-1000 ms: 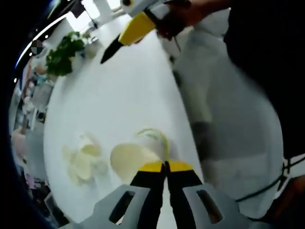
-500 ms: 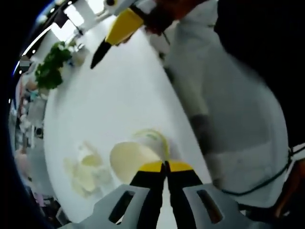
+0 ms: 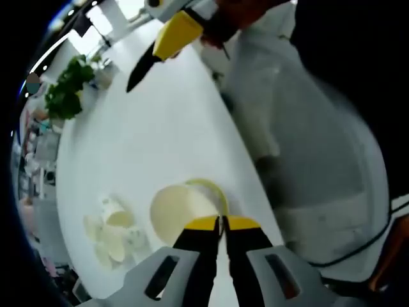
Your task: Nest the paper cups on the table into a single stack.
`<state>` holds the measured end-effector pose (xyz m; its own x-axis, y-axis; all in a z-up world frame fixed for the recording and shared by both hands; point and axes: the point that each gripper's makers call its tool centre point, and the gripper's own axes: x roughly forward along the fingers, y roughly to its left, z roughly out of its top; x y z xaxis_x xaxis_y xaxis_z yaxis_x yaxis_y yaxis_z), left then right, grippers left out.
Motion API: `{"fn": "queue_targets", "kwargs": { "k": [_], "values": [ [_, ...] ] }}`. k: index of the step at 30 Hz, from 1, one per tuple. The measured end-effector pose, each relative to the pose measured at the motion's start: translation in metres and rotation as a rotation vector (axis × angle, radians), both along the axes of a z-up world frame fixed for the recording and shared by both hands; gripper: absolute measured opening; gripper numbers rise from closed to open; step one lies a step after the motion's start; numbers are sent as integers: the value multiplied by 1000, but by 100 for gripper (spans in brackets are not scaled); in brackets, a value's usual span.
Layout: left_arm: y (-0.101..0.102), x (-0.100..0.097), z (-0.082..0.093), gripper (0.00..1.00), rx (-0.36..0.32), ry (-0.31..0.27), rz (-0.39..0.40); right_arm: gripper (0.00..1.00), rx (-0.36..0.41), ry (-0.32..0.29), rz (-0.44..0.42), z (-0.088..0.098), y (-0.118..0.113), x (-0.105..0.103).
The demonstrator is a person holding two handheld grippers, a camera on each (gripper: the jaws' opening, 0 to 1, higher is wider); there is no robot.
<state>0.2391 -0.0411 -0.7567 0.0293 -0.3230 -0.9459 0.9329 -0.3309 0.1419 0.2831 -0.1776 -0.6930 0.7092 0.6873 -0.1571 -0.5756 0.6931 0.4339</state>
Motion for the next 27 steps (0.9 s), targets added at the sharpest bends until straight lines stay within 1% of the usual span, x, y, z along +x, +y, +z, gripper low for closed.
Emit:
{"fn": "queue_targets", "kwargs": {
  "k": [2,6,11,14,15,18,20,21,26,27],
  "values": [
    [0,-2,-2,3,-5,22,18,99,-3,0,0,0,-1,-1],
    [1,-2,-6,5,6,21,27,99,-7,5,-4,-1,-5,-2],
    [1,-4,-10,6,-4,42,52,99,-8,4,-9,-1,-8,-2],
    [-2,-5,-10,5,-31,50,58,99,-9,8,-13,-1,-9,-3],
    [-3,-5,-9,6,-40,58,77,99,-10,8,-13,-2,-10,-3],
    [-2,-3,-7,6,-55,53,89,99,-12,9,-15,-2,-11,-4],
    [-3,0,-3,6,-81,48,103,99,-15,10,-13,-3,-11,-4],
    [-4,3,0,6,-109,51,145,99,-16,10,-13,-4,-12,-4],
    [-5,10,15,8,-232,84,270,99,-17,12,-9,-3,-11,-3],
    [-7,12,21,8,-279,94,298,99,-17,11,-8,-3,-10,-2]
  ]
}}
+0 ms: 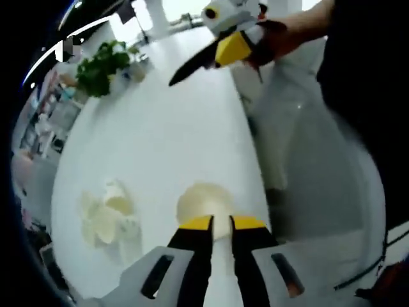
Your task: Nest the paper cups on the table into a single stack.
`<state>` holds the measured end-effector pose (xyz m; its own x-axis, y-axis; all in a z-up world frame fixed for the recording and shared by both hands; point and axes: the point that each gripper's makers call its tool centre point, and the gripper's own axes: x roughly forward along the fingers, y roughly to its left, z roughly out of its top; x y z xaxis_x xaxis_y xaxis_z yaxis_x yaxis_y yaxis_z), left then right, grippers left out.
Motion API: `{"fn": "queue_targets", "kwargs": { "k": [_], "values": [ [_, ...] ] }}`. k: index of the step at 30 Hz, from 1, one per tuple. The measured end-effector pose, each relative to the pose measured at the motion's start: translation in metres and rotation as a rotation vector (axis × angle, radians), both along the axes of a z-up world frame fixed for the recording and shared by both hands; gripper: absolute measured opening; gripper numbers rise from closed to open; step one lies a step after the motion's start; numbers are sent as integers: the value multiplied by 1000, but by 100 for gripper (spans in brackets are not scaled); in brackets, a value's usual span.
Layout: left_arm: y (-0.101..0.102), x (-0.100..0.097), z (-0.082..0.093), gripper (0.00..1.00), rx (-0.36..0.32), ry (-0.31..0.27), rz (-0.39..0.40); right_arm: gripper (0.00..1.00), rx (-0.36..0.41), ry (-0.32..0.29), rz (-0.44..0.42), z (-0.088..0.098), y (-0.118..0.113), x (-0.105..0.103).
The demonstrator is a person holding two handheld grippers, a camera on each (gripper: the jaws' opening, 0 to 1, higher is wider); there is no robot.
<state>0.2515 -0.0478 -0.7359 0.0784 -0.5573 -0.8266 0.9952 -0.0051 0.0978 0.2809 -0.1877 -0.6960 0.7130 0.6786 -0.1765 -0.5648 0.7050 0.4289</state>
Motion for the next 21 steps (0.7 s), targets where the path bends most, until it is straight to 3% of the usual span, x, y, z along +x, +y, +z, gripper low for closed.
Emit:
{"fn": "queue_targets", "kwargs": {
  "k": [2,4,11,17,21],
  "values": [
    [1,5,7,8,-58,5,67,99,-2,-3,2,1,1,0],
    [-1,11,20,9,-175,28,162,99,-4,-2,5,1,2,1],
    [8,27,42,18,-372,50,345,100,-5,9,16,-1,6,1],
    [24,38,47,29,-424,38,449,100,-12,11,20,-2,7,1],
    [30,38,49,31,-447,28,457,100,-13,15,19,-2,6,1]
  ]
}}
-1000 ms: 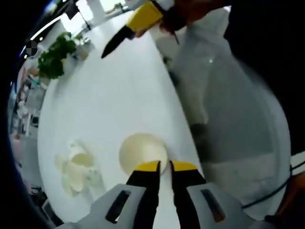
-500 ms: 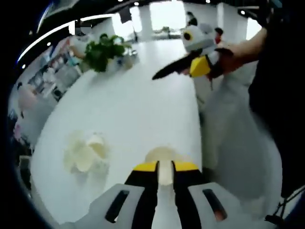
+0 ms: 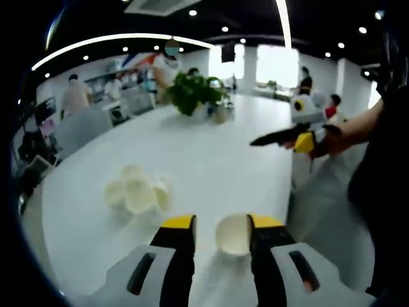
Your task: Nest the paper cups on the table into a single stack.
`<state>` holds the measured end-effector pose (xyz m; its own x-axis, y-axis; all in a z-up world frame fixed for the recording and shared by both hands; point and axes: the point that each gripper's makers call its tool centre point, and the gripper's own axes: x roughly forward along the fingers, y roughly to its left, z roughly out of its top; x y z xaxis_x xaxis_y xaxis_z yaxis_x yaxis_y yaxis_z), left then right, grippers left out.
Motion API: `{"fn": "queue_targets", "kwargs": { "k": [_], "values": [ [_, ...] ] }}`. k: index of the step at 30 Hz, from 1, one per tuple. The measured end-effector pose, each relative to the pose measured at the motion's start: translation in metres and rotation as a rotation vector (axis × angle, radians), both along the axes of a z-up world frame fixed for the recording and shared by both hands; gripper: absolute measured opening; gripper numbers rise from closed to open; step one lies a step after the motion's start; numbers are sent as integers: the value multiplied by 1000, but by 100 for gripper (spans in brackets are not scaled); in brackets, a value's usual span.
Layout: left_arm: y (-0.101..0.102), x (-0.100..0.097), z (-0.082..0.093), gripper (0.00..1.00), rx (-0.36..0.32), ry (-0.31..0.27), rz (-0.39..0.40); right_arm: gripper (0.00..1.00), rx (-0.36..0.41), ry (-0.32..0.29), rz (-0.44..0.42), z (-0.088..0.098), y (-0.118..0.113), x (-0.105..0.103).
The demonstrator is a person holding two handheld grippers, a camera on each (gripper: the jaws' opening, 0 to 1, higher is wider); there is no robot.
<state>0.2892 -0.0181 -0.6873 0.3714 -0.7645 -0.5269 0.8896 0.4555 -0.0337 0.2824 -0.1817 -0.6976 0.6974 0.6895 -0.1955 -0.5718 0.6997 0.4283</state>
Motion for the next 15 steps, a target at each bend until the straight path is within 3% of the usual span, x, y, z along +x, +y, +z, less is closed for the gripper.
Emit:
{"fn": "queue_targets", "kwargs": {
  "k": [7,13,15],
  "values": [
    [15,6,4,39,-19,-41,63,100,-1,3,5,-1,4,0],
    [34,14,11,49,-50,-60,141,100,-7,-4,22,3,12,1],
    [41,17,13,57,-53,-68,174,100,-11,-10,30,6,14,4]
  ]
}}
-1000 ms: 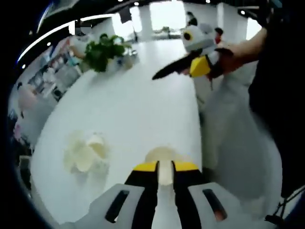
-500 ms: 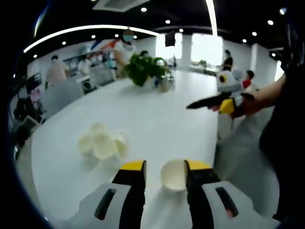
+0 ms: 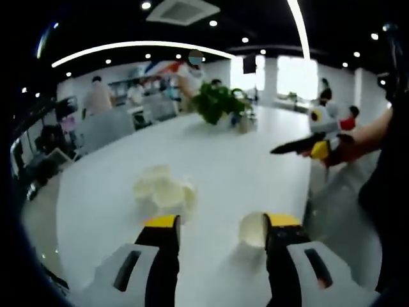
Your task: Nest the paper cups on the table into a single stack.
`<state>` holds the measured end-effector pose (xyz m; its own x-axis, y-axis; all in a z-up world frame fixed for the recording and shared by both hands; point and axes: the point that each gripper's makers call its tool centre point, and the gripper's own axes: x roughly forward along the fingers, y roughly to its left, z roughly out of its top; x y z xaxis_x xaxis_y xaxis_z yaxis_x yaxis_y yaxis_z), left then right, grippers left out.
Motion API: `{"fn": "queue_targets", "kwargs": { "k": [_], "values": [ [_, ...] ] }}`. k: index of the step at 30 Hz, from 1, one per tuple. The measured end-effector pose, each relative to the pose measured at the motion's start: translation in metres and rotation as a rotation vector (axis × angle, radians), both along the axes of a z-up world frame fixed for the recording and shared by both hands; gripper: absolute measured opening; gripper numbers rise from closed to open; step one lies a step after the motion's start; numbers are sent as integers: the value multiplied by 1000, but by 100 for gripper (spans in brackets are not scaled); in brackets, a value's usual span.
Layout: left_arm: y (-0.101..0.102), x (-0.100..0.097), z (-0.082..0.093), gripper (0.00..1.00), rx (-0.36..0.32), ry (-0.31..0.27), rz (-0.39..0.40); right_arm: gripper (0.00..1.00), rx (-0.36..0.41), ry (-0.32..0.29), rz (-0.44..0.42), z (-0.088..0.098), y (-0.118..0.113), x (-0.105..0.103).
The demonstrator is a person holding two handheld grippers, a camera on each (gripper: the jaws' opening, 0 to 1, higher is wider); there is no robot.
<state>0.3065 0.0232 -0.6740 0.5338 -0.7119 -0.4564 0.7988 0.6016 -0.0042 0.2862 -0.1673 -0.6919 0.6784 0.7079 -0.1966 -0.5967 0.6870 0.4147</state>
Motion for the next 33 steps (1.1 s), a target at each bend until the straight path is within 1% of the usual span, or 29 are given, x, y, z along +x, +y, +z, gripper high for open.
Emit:
{"fn": "queue_targets", "kwargs": {
  "k": [2,4,7,9,10,12,15,17,18,20,23,26,27,28,30,31,33],
  "values": [
    [7,2,3,62,-10,-14,24,100,-7,-8,6,3,2,2],
    [10,2,8,64,-39,-19,34,100,-13,-17,12,7,4,6],
    [14,1,8,69,-35,-25,38,100,-18,-24,18,10,6,9],
    [17,0,8,73,-39,-17,50,100,-19,-27,26,12,9,11],
    [17,0,9,76,-53,-17,54,100,-23,-28,30,12,10,12],
    [19,0,8,82,-56,-16,59,100,-33,-27,41,11,12,14],
    [25,0,6,88,-43,-29,78,100,-36,-33,50,13,15,16],
    [29,3,8,96,-52,-59,101,100,-43,-36,58,15,17,18],
    [31,4,10,99,-57,-71,115,100,-48,-37,62,14,18,20],
    [36,4,10,99,-52,-74,127,100,-59,-43,70,15,20,23],
    [42,6,14,99,-70,-93,143,100,-82,-53,83,17,22,27],
    [46,8,14,99,-70,-99,150,100,-123,-69,103,17,24,34],
    [49,10,13,99,-63,-95,160,100,-145,-76,111,17,25,37],
    [50,10,12,99,-60,-94,163,100,-189,-91,112,16,24,43],
    [55,13,11,99,-60,-107,162,100,-258,-124,102,16,21,51],
    [59,15,9,99,-45,-113,164,100,-294,-139,104,17,21,55],
    [65,18,2,99,-16,-117,169,100,-316,-137,119,15,24,61]
  ]
}}
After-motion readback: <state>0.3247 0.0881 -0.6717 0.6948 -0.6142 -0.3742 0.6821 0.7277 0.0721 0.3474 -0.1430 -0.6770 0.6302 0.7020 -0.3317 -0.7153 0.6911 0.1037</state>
